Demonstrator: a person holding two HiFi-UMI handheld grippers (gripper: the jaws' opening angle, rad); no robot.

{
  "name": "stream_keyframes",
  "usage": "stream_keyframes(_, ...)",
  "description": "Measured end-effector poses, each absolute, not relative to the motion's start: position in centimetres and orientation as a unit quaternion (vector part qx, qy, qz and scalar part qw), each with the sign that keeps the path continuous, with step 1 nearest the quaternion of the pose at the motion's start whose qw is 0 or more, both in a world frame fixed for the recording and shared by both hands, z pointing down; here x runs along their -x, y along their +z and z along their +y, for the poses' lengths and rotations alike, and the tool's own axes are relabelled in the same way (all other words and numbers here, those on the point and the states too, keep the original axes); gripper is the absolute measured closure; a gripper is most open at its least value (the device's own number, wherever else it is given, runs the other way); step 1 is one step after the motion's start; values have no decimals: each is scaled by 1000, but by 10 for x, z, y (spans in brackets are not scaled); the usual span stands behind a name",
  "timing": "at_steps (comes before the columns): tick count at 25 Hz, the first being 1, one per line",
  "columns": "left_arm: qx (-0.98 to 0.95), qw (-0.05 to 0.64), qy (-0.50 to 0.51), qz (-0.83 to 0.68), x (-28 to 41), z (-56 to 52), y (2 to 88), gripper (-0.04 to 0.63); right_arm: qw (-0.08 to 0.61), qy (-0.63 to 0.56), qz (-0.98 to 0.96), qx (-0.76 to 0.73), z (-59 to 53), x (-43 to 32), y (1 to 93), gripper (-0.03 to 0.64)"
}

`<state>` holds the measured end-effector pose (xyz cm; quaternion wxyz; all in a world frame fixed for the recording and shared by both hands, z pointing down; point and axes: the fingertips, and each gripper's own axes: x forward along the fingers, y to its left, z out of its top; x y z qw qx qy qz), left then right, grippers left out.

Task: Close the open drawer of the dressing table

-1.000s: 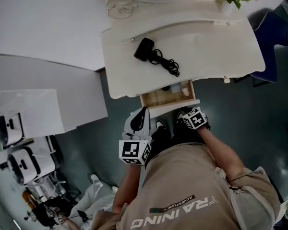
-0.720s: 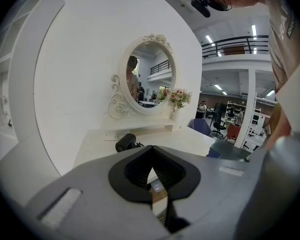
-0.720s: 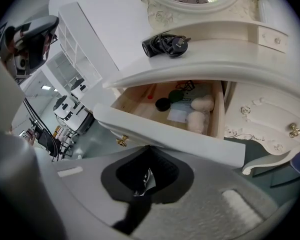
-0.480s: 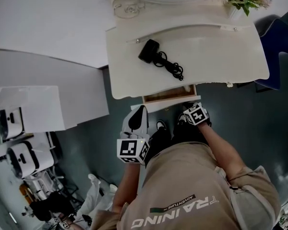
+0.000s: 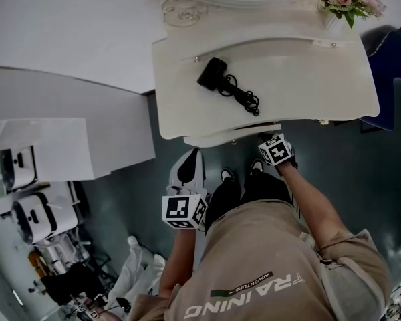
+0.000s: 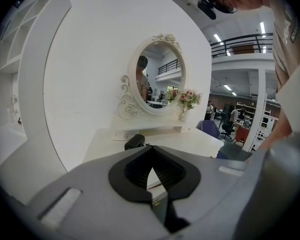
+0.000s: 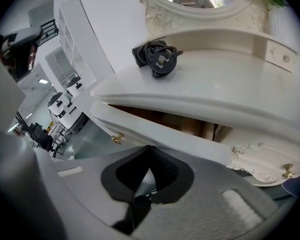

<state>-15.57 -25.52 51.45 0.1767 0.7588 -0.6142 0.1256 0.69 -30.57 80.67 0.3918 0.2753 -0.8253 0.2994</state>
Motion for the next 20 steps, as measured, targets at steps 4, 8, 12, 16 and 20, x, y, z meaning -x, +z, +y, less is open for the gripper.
stream_keyframes(4,-761,185,132,-608,154,-255,520,577,379,308,-822,-292,-321,-8,806,614)
stream_keyframes(8,-764,190,130,-603,150,-259,525,577,354,327,-818,-315,-338,-10,805,614)
stream_keyframes(12,-771,188,132,-593,142,-257,524,577,342,324,-816,-336,-350,-17,803,614)
stream_keyframes(16,-767,191,136,-597,149,-256,526,577,315,336,-812,-358,-361,-15,802,614)
stream_keyframes(20,-763,193,137,-601,156,-256,525,577,290,343,-809,-379,-367,-14,801,614)
